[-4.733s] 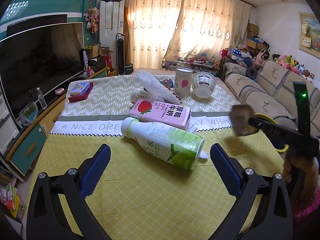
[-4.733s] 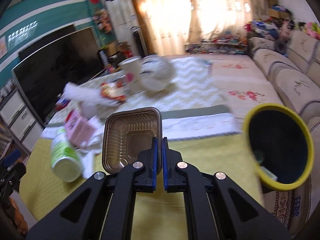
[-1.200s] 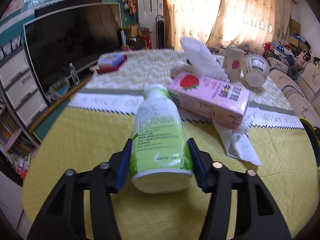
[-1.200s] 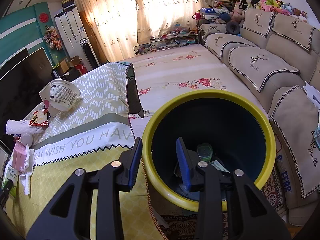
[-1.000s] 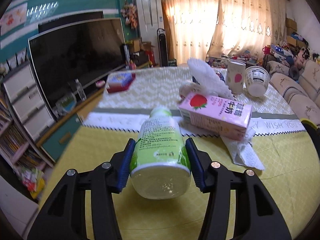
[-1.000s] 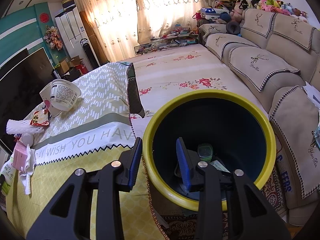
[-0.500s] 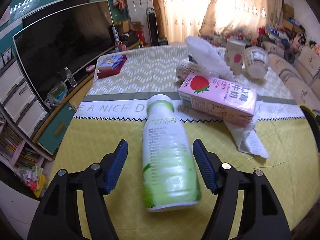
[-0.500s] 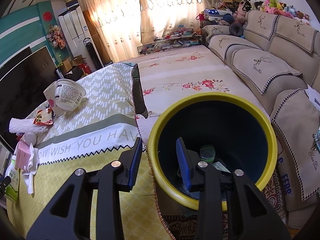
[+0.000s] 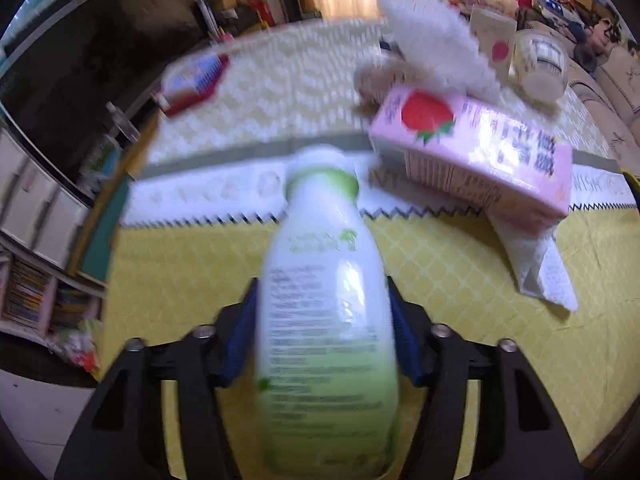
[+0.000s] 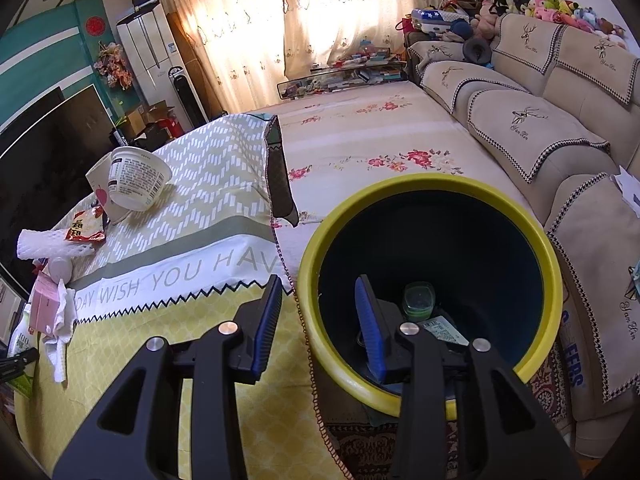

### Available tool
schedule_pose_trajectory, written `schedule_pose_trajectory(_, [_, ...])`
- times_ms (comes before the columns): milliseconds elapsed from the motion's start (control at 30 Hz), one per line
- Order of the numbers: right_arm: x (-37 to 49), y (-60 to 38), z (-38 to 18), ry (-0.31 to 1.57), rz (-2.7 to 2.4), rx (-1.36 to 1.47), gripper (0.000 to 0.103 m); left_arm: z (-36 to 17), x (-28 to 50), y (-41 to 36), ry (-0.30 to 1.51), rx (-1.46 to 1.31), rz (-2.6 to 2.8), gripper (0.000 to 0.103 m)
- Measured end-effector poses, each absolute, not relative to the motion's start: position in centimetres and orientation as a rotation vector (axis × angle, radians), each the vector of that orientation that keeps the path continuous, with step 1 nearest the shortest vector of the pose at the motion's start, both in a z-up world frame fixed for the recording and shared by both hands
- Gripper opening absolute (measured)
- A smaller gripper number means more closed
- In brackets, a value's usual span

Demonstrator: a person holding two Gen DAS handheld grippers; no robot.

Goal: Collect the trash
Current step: 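Carry the bottle with the left tool over the bin and release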

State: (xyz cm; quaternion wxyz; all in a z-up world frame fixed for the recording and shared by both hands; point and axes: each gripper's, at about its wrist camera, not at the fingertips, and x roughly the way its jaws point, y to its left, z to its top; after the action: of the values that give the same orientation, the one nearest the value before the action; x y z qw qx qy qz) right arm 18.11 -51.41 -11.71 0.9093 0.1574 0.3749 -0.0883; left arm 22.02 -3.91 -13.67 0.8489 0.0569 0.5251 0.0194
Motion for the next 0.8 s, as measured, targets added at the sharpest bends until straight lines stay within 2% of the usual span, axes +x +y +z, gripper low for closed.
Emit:
schedule_pose_trajectory(33, [18.2, -51.4, -11.8, 0.778, -0.183, 0.324, 0.037, -13.7, 22.2, -3.8, 1.117, 0.122, 0.035, 0.053])
schedule_pose_trajectory(267, [18.4, -51.4, -12.4, 0.793, -0.182, 0.321, 0.037, -13.2, 21.5, -3.6, 1.076, 0.117, -0.015, 0.052])
schedule_pose_trajectory(567, [18.3, -51.2, -12.2, 0.795, -0.179, 0.311, 0.037, -8.9, 18.3, -6.1, 0.943, 0.090, -0.114, 0.051])
schedule_pose_trajectory(800, [17.1, -51.9, -11.2, 0.762, -0.178, 0.311, 0.037, -5.2, 16.2, -11.2, 0.864, 0.126, -0.261, 0.052])
